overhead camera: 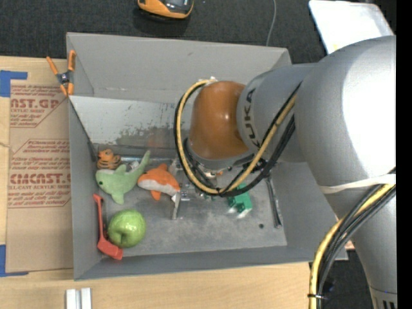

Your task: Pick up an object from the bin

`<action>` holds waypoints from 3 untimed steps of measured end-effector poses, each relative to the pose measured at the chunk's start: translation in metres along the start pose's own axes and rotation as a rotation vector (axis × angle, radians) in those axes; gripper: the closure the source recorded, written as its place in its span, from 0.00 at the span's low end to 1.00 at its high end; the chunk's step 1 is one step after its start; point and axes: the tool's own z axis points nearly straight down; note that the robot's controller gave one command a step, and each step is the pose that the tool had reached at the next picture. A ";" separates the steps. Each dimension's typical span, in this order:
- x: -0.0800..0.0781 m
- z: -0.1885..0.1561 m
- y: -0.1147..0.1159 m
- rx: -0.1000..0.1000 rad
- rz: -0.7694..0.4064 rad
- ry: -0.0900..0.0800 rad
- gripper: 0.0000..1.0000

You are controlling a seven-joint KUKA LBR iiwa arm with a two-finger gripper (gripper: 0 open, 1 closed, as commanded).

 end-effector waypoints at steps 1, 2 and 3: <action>0.002 0.003 0.019 -0.001 -0.060 -0.005 0.00; 0.002 0.005 0.025 -0.004 -0.035 -0.010 1.00; 0.001 0.006 0.021 -0.004 -0.077 -0.012 1.00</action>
Offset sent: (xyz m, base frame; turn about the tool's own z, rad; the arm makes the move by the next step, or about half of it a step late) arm -0.0022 0.0185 -0.0082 -0.0750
